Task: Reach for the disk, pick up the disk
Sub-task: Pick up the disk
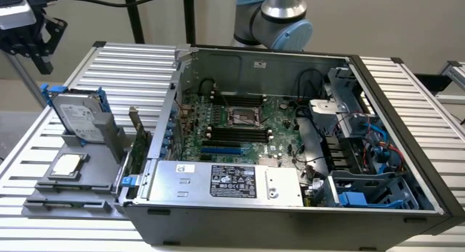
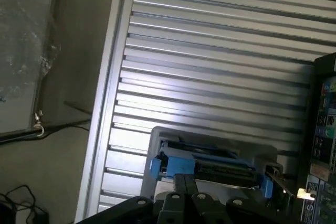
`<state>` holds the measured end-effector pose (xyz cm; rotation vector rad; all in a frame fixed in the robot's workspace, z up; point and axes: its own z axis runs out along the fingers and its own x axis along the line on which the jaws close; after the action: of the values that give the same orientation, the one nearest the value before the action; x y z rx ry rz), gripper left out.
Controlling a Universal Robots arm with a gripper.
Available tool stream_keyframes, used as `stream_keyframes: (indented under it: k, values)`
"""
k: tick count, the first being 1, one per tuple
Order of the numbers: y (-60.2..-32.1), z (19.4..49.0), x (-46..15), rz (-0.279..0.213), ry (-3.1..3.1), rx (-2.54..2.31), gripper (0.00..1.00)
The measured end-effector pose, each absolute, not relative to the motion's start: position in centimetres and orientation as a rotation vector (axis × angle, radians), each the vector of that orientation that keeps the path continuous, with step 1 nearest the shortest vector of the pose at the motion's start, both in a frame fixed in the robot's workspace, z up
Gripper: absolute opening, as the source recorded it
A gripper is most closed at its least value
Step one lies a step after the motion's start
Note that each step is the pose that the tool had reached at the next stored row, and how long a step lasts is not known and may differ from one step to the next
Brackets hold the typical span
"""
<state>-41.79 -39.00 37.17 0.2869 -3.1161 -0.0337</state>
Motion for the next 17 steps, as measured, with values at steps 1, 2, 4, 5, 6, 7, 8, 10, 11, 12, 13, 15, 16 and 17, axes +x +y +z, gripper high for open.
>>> stream_keyframes:
  k: [1, 2, 4, 5, 6, 7, 8, 10, 11, 12, 13, 15, 16, 17]
  values:
    - [-39.0, 37.17, -41.79, -0.033, -3.113, 0.315, 0.11]
    - [-39.0, 37.17, -41.79, -0.033, -3.11, 0.344, 0.11]
    - [-39.01, 37.16, -41.79, -0.033, -3.103, 0.399, 0.11]
    - [-39.0, 37.16, -41.79, -0.033, -3.099, 0.429, 0.11]
    - [-39.0, 37.16, -41.79, -0.033, -3.095, 0.455, 0.11]
    - [-39.0, 37.16, -41.79, -0.032, -3.09, 0.485, 0.11]
    - [-39.0, 37.16, -41.78, -0.032, -3.086, 0.512, 0.11]
    - [-39.0, 37.16, -41.79, -0.032, -3.075, 0.568, 0.11]
    - [-39.0, 37.16, -41.79, -0.031, -3.07, 0.596, 0.11]
    - [-39.0, 37.16, -41.79, -0.031, -3.064, 0.624, 0.11]
    - [-39.0, 37.16, -41.79, -0.031, -3.058, 0.651, 0.11]
    - [-39.0, 37.16, -41.79, -0.031, -3.046, 0.707, 0.11]
    - [-39.01, 37.16, -41.79, -0.03, -3.039, 0.735, 0.11]
    - [-39.0, 37.16, -41.79, -0.03, -3.032, 0.762, 0.11]
